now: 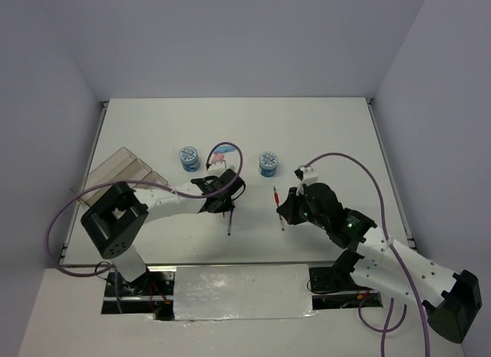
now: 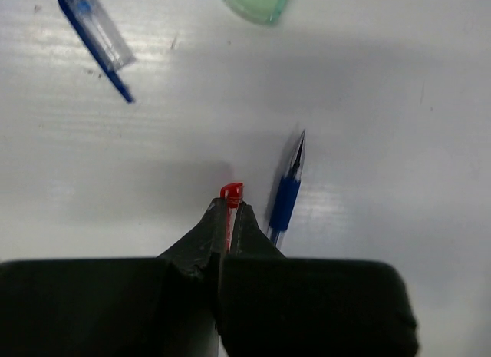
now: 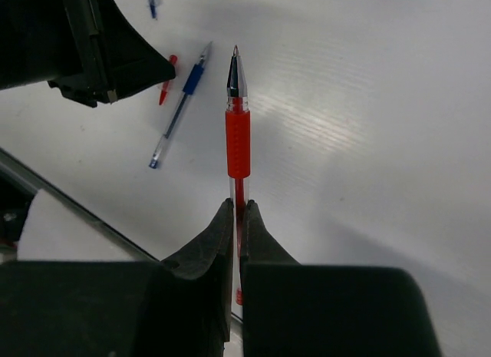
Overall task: Sort the stationery into containers
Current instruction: Close the pen cap on the pen.
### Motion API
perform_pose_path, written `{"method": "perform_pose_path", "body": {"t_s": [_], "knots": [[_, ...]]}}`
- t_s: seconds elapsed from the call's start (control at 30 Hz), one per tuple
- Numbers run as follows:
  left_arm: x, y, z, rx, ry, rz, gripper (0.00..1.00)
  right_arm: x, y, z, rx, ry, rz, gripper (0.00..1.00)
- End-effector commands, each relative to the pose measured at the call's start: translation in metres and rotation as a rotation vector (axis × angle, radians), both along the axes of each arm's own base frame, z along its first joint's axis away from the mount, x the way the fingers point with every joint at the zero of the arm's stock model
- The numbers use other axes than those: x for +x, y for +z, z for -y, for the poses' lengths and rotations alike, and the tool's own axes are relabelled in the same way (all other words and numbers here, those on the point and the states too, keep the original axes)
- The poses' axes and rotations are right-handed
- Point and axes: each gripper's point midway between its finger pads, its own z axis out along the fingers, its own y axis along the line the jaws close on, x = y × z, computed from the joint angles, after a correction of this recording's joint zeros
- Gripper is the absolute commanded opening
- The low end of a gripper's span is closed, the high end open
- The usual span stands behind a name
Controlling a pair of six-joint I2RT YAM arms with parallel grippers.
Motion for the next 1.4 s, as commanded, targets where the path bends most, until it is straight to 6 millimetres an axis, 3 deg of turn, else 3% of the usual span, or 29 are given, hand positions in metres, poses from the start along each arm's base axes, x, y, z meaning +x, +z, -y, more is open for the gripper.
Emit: {"method": "perform_pose_path", "body": {"t_s": [0.0, 0.03, 0.2, 0.33, 0.37, 0.4, 0.47, 0.5, 0.63, 0.87, 1.37], "knots": [[-0.001, 0.031, 0.018, -0.151, -0.063, 0.085, 0.0, -0.003, 0.009, -0.034, 0.182, 0.078, 0.006, 0.0], [0.0, 0.052, 0.021, -0.2, -0.066, 0.133, 0.0, -0.004, 0.007, -0.037, 0.205, 0.076, -0.006, 0.0], [0.0, 0.102, 0.01, -0.283, -0.04, 0.259, 0.0, -0.015, 0.013, -0.066, 0.38, 0.171, -0.009, 0.0], [-0.003, 0.127, 0.004, -0.349, -0.038, 0.326, 0.0, -0.028, 0.01, -0.089, 0.403, 0.238, -0.04, 0.0], [-0.004, 0.134, 0.004, -0.375, -0.036, 0.343, 0.0, -0.033, 0.024, -0.105, 0.441, 0.287, -0.011, 0.0], [-0.004, 0.153, 0.006, -0.432, -0.04, 0.392, 0.0, -0.038, 0.029, -0.112, 0.455, 0.315, -0.006, 0.0], [-0.008, 0.157, 0.004, -0.475, -0.052, 0.424, 0.0, -0.043, 0.03, -0.125, 0.455, 0.336, -0.01, 0.0], [-0.01, 0.171, 0.003, -0.513, -0.062, 0.463, 0.0, -0.049, 0.039, -0.134, 0.472, 0.361, 0.001, 0.0], [-0.011, 0.193, -0.001, -0.579, -0.076, 0.568, 0.0, -0.049, 0.042, -0.147, 0.499, 0.3, -0.032, 0.0], [-0.012, 0.205, 0.003, -0.601, -0.119, 0.614, 0.0, -0.048, 0.054, -0.159, 0.542, 0.276, 0.007, 0.0], [-0.017, 0.207, -0.002, -0.609, -0.119, 0.623, 0.0, -0.027, 0.052, -0.162, 0.496, 0.181, 0.032, 0.0]]}}
